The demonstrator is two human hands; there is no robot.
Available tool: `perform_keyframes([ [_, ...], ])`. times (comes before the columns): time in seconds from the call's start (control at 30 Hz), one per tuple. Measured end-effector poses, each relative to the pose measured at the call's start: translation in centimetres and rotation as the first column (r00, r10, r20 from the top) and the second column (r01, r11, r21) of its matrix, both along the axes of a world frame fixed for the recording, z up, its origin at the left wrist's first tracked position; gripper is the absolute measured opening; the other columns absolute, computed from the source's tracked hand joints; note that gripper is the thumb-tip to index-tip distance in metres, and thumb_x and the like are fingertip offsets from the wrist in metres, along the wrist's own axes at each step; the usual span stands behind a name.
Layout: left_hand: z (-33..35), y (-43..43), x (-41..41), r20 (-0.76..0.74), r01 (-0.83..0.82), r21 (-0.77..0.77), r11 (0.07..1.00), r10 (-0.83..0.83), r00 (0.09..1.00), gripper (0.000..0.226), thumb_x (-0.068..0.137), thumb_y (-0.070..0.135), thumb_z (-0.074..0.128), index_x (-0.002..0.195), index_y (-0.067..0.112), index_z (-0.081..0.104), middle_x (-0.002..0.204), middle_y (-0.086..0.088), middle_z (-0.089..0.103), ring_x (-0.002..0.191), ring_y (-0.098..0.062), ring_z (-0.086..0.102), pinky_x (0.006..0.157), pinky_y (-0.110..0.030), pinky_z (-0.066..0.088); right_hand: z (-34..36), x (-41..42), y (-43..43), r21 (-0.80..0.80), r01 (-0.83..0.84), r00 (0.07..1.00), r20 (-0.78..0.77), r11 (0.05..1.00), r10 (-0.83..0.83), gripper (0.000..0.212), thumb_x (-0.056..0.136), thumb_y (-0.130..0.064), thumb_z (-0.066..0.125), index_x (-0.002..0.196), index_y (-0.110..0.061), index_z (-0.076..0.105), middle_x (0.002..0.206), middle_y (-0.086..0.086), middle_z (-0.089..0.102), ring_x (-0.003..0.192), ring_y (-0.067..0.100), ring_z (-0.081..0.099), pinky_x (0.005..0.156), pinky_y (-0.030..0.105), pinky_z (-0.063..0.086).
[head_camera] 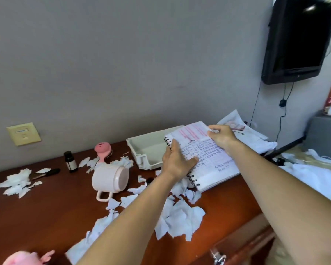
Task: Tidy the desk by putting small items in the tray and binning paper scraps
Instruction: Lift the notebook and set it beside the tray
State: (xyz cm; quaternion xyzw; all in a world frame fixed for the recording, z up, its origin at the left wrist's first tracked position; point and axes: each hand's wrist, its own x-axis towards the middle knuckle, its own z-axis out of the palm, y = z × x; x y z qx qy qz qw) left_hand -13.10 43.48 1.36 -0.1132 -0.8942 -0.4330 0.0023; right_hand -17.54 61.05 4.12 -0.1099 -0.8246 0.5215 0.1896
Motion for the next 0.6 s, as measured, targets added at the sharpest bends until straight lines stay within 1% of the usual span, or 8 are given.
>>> perform_keyframes([
  [0.07, -1.1, 1.7, 0.7, -0.039, 0.052, -0.221, 0.974, -0.062, 0.997, 0.089, 0.088, 0.052, 0.053, 0.151, 0.020, -0.002, 0.160, -0.009, 0.000, 0.148, -0.027, -0.002, 0.120, -0.043, 0.008, -1.3, 0.4, 1.8, 0.018, 0.026, 0.999, 0.024, 0.999, -0.027, 0.024, 0.090, -0.008, 0.055, 0.111, -0.007, 0.068, 0.105, 0.010, 0.067, 0.096, 0.030, 0.060, 0.091, 0.037, 0.048],
  [0.1, -1.6, 2.5, 1.1, -0.050, 0.084, -0.303, 0.949, -0.104, 0.993, 0.085, 0.090, 0.054, 0.047, 0.151, 0.023, -0.002, 0.160, -0.008, -0.005, 0.148, -0.025, -0.007, 0.120, -0.044, 0.005, -2.1, 0.5, 2.7, 0.033, 0.040, 0.999, 0.034, 0.999, -0.041, 0.024, 0.090, -0.008, 0.055, 0.109, -0.006, 0.068, 0.109, 0.015, 0.068, 0.103, 0.034, 0.061, 0.096, 0.040, 0.047],
  [0.13, -2.1, 3.2, 1.3, -0.050, 0.118, -0.373, 0.920, -0.146, 0.988, 0.080, 0.092, 0.056, 0.042, 0.151, 0.025, -0.002, 0.160, -0.007, -0.008, 0.148, -0.024, -0.010, 0.119, -0.046, 0.002, -2.8, 0.6, 3.5, 0.050, 0.047, 0.998, 0.043, 0.998, -0.049, 0.023, 0.090, -0.008, 0.055, 0.109, -0.005, 0.069, 0.112, 0.017, 0.068, 0.107, 0.035, 0.060, 0.099, 0.042, 0.046],
  [0.17, -2.7, 3.9, 1.5, -0.047, 0.149, -0.430, 0.890, -0.187, 0.981, 0.077, 0.093, 0.057, 0.038, 0.152, 0.026, -0.001, 0.160, -0.005, -0.010, 0.148, -0.023, -0.012, 0.119, -0.047, 0.000, -3.5, 0.8, 4.2, 0.061, 0.055, 0.997, 0.059, 0.997, -0.058, 0.024, 0.091, -0.008, 0.054, 0.109, -0.006, 0.069, 0.114, 0.016, 0.068, 0.109, 0.035, 0.059, 0.100, 0.042, 0.046],
  [0.3, -4.6, 6.4, 2.1, -0.038, 0.239, -0.631, 0.738, -0.337, 0.941, 0.070, 0.094, 0.061, 0.021, 0.151, 0.030, -0.008, 0.159, -0.001, -0.017, 0.146, -0.019, -0.020, 0.117, -0.045, -0.010, -5.9, 1.2, 7.1, 0.089, 0.094, 0.990, 0.098, 0.992, -0.102, 0.028, 0.092, -0.010, 0.052, 0.115, -0.010, 0.067, 0.119, 0.011, 0.065, 0.114, 0.031, 0.058, 0.098, 0.034, 0.044],
  [0.43, -6.1, 8.3, 2.6, -0.068, 0.249, -0.737, 0.629, -0.435, 0.898, 0.070, 0.093, 0.063, 0.014, 0.150, 0.031, -0.010, 0.158, 0.000, -0.019, 0.145, -0.017, -0.021, 0.116, -0.044, -0.013, -7.2, 1.5, 9.4, 0.081, 0.129, 0.981, 0.134, 0.988, -0.139, 0.029, 0.093, -0.012, 0.052, 0.118, -0.012, 0.066, 0.122, 0.015, 0.064, 0.111, 0.031, 0.059, 0.094, 0.031, 0.044],
  [0.5, -6.4, 8.9, 2.7, -0.083, 0.248, -0.762, 0.598, -0.470, 0.878, 0.070, 0.093, 0.064, 0.013, 0.150, 0.030, -0.010, 0.158, 0.000, -0.018, 0.145, -0.016, -0.021, 0.115, -0.043, -0.014, -7.9, 1.7, 10.6, 0.071, 0.157, 0.975, 0.145, 0.985, -0.166, 0.029, 0.093, -0.013, 0.053, 0.119, -0.012, 0.065, 0.124, 0.015, 0.063, 0.108, 0.028, 0.058, 0.093, 0.029, 0.043],
  [0.6, -6.7, 9.6, 2.4, -0.083, 0.246, -0.776, 0.580, -0.481, 0.873, 0.070, 0.092, 0.065, 0.013, 0.150, 0.030, -0.008, 0.159, 0.000, -0.017, 0.146, -0.016, -0.020, 0.115, -0.042, -0.015, -8.8, 1.9, 12.2, 0.074, 0.198, 0.965, 0.159, 0.977, -0.207, 0.030, 0.093, -0.014, 0.052, 0.121, -0.011, 0.064, 0.129, 0.013, 0.060, 0.116, 0.029, 0.055, 0.096, 0.027, 0.041],
])
